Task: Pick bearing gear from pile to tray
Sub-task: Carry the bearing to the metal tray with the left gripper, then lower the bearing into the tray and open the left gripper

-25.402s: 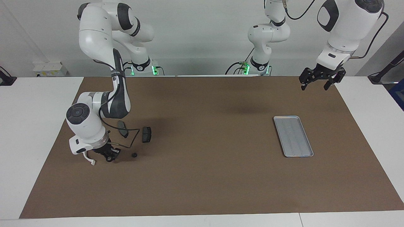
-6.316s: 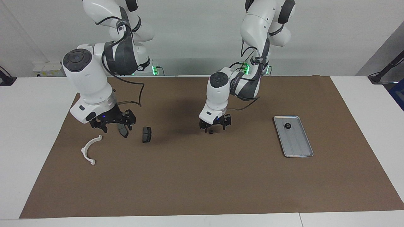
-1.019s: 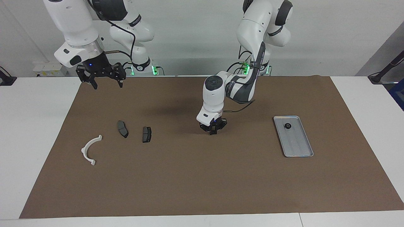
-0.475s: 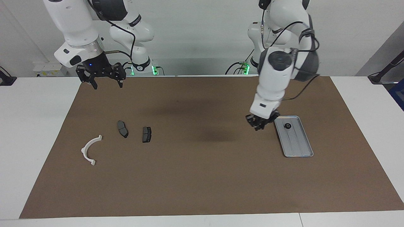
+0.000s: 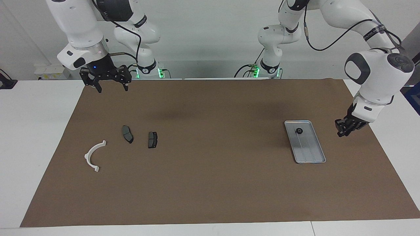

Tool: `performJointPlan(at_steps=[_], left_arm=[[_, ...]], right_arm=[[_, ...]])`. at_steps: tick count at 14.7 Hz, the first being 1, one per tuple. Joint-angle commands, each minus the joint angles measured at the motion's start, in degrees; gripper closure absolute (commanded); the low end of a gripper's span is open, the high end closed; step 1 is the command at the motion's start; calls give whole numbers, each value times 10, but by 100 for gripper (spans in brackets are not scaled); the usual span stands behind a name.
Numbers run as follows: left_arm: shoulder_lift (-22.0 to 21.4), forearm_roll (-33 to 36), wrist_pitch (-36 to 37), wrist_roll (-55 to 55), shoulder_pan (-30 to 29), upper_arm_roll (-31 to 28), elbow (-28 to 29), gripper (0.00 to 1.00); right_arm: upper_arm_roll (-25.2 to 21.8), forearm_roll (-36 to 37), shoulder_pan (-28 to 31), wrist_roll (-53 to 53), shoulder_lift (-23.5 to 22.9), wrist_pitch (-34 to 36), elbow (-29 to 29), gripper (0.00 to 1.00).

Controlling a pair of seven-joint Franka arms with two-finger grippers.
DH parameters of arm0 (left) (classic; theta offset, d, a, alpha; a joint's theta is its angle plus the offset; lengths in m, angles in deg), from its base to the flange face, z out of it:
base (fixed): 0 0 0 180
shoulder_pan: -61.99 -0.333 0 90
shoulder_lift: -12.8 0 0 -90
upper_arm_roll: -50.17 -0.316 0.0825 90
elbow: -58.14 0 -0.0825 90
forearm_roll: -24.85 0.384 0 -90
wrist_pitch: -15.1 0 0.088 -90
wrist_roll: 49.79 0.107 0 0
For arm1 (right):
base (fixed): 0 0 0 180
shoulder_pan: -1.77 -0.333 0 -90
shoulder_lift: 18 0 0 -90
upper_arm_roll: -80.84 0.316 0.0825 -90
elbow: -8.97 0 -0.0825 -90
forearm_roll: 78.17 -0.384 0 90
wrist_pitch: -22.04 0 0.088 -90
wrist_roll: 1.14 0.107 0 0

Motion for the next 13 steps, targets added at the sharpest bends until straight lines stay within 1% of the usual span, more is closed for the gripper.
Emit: performJointPlan(at_steps=[1, 6, 8, 13], left_arm=[[22, -5, -83, -5, 6, 8, 50, 100], [55, -5, -126, -23, 15, 8, 57, 100], [56, -5, -147, -35, 26, 8, 73, 100], [56, -4, -148, -64, 49, 7, 85, 100]], right_arm=[[3, -10, 6, -8, 9, -16, 14, 0], [3, -10, 11, -10, 9, -15, 14, 0], [3, -10, 10, -10, 9, -15, 14, 0], [3, -10, 10, -10, 9, -15, 14, 0]])
